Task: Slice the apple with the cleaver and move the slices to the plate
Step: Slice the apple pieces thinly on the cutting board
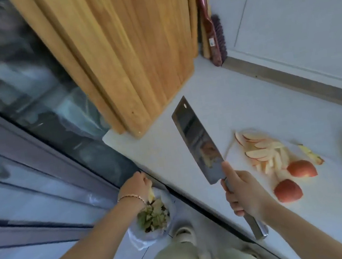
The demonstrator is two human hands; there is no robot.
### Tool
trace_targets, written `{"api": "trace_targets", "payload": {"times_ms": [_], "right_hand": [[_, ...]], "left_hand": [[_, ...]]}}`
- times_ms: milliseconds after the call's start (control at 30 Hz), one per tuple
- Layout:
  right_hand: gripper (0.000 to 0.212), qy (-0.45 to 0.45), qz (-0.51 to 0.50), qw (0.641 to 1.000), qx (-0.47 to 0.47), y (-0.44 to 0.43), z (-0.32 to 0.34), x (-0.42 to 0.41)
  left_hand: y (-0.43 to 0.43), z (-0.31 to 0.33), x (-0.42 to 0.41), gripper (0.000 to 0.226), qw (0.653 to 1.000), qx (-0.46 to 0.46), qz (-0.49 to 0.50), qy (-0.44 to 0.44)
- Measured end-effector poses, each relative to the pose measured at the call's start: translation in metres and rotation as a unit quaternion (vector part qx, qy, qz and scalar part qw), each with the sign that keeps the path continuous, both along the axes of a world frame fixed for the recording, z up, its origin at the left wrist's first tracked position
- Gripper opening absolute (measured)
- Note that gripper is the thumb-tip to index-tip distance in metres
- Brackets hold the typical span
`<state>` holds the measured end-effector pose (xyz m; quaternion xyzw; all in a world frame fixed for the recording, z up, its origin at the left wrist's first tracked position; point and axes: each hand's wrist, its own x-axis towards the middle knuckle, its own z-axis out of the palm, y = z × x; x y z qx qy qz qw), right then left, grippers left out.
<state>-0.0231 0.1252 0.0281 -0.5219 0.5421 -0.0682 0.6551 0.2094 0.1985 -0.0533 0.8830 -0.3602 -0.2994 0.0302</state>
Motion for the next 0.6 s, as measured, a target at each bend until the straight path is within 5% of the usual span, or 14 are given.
{"api": "trace_targets", "payload": {"times_ms": [200, 433, 600], "right_hand": [[0.054, 0.017, 0.05, 0.999, 0.004, 0.023, -0.007, 0.067], [0.054, 0.054, 0.095, 0.994, -0.008, 0.028, -0.01, 0.092], [0.054, 0.078, 0.13, 0.988, -0.041, 0.018, -0.011, 0.096]], "left_hand": [[0.04, -0.032, 0.059, 0.032, 0.993, 0.109, -0.032, 0.011], [0.051, -0.038, 0.085, 0.013, 0.998, 0.052, -0.021, 0.019], [0.049, -0.04, 0.08, 0.023, 0.997, 0.062, -0.034, 0.011]]}}
